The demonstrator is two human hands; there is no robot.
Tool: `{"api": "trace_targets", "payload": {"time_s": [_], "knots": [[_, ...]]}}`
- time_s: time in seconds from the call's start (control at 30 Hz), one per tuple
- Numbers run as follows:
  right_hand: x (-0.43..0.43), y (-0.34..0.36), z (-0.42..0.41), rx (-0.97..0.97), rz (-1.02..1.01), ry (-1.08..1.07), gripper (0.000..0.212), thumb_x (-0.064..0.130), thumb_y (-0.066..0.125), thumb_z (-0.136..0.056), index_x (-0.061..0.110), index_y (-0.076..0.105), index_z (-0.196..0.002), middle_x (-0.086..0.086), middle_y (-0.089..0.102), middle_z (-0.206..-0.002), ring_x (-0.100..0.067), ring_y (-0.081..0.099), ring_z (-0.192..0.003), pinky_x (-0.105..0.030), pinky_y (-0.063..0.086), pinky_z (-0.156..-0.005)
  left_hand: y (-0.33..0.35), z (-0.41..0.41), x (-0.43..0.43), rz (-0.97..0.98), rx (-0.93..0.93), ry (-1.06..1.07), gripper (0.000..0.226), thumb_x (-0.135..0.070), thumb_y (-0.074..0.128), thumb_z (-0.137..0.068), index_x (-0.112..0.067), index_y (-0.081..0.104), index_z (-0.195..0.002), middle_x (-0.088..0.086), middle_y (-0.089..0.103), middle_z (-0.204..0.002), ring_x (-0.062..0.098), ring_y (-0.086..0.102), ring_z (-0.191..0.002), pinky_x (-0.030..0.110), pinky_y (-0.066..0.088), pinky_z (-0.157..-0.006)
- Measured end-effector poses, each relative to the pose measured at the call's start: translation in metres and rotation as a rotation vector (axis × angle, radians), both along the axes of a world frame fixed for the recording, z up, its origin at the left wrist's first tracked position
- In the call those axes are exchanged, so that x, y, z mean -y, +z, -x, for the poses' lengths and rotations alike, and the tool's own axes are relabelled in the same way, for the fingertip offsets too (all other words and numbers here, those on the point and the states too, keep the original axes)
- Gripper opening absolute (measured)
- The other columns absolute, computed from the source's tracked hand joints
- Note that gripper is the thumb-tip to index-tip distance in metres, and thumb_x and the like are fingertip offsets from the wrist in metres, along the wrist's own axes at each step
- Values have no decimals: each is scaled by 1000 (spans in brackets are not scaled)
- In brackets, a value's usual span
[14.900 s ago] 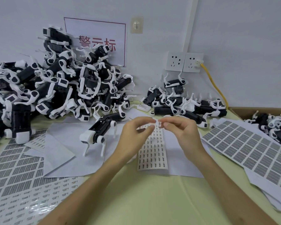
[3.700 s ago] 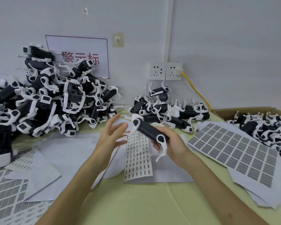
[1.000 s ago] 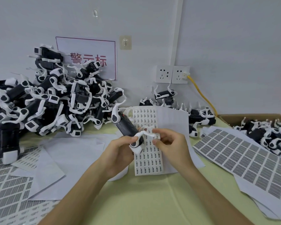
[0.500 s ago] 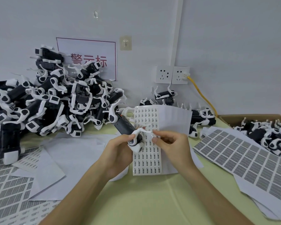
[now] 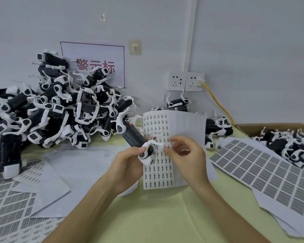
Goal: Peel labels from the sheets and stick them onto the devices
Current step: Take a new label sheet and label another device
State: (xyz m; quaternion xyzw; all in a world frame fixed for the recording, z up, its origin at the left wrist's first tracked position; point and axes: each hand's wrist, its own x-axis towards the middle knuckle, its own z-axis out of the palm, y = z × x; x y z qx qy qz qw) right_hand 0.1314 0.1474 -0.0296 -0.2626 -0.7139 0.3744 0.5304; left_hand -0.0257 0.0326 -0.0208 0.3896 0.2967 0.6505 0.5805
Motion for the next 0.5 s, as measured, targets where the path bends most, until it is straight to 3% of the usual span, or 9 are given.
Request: {"api": "trace_targets", "payload": {"time_s": [0.07,0.17,0.3,0.5], "knots": [[2,0,0,31,-96,-21,26,20,88,-79,27,78,-102,11,66,-100,-4,65,-91,-16,51,-77,0,0,0,5,19,10,82,-24,82,-75,-4,49,-147,15,64,-138,29,62,-125,47,39,-115],[3,-2,0,86,-167,-5,21,20,85,-83,18,81,-104,11,66,-102,-2,64,-97,-12,47,-78,0,1,1,8,35,26,85,-26,86,-71,-6,51,-146,13,65,-134,29,61,-122,48,35,-117],[1,-5,0,112,-220,0,14,11,83,-83,14,81,-96,10,69,-96,-2,65,-93,-12,48,-77,1,0,3,-2,-33,21,90,-30,81,-77,-2,43,-153,22,52,-152,39,46,-143,57,22,-126],[-3,-5,-2,73,-208,14,14,6,85,-80,13,82,-91,13,74,-88,-4,70,-84,-16,55,-77,-5,-1,1,6,-105,83,77,-24,68,-82,-1,44,-151,17,59,-140,36,51,-138,56,28,-124]]}}
